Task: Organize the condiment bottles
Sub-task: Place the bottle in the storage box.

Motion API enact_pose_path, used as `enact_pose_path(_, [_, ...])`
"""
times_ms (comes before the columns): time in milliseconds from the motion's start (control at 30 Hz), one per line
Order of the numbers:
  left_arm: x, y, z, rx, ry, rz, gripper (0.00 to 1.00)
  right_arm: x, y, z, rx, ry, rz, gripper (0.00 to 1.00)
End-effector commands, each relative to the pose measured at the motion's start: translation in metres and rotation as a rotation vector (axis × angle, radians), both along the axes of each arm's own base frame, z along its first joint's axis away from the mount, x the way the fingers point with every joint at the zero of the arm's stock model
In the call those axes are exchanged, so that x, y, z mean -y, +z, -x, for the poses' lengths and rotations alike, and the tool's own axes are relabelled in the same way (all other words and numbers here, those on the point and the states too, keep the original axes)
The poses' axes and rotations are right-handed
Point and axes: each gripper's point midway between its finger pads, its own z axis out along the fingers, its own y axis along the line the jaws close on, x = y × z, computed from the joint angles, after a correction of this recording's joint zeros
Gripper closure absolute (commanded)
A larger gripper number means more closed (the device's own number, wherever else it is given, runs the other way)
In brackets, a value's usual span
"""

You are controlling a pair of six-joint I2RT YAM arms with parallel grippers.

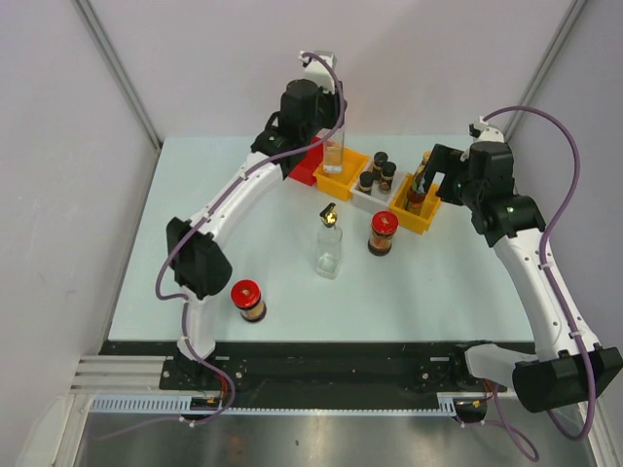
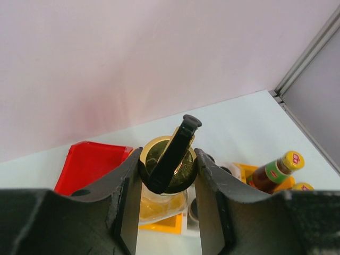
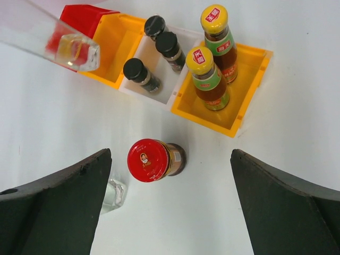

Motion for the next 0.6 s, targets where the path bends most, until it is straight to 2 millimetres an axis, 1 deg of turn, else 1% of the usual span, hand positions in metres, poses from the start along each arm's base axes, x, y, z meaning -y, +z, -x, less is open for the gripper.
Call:
enact_pose_path(0, [0.007,0.078,-0.016,0.235,0.01,0.119,1.0,-0.006,0.013,0.002,0.048,0.023,-0.048,0.01])
enact_pose_path(33, [0.013,0.076,-0.024,0.262,0.006,0.13,1.0,-0.007,0.012,0.003,0.046,0.025,-0.049,0.02])
enact_pose_path(100, [0.017,0.075,-0.031,0.297,0.009,0.139,1.0,-0.007,0.012,0.002,0.048,0.023,-0.055,0.02])
enact_pose_path(133, [0.022,0.066,-0.037,0.302,0.007,0.131,1.0,-0.008,0.011,0.002,0.048,0.027,-0.059,0.02])
enact_pose_path(167, [0.023,0.063,-0.042,0.312,0.012,0.129,1.0,-0.01,0.012,0.003,0.049,0.034,-0.069,0.02])
enact_pose_path(233, [0.024,0.065,-0.047,0.342,0.022,0.135,1.0,-0.011,0.012,0.002,0.054,0.034,-0.075,0.02])
enact_pose_path(267, [0.027,0.056,-0.054,0.342,0.02,0.129,1.0,-0.011,0.012,0.002,0.055,0.032,-0.078,0.02])
enact_pose_path(300, [0.025,0.057,-0.057,0.358,0.027,0.137,1.0,-0.011,0.014,0.001,0.063,0.033,-0.078,0.02])
enact_pose_path(333, [0.026,0.056,-0.06,0.363,0.026,0.144,1.0,-0.015,0.013,0.002,0.059,0.057,-0.087,0.02])
enact_pose_path(367, [0.028,0.048,-0.065,0.36,0.022,0.141,1.0,-0.016,0.013,0.001,0.061,0.058,-0.086,0.02])
enact_pose_path(433, [0.027,0.048,-0.07,0.382,0.032,0.158,1.0,-0.016,0.013,-0.001,0.061,0.059,-0.085,0.02])
enact_pose_path(467, [0.03,0.038,-0.074,0.374,0.032,0.157,1.0,-0.017,0.013,-0.001,0.06,0.063,-0.087,0.02])
enact_pose_path(533, [0.028,0.036,-0.079,0.387,0.038,0.169,1.0,-0.018,0.012,-0.002,0.058,0.064,-0.092,0.02])
enact_pose_path(567, [0.029,0.029,-0.083,0.382,0.042,0.17,1.0,-0.019,0.01,-0.002,0.051,0.068,-0.095,0.02])
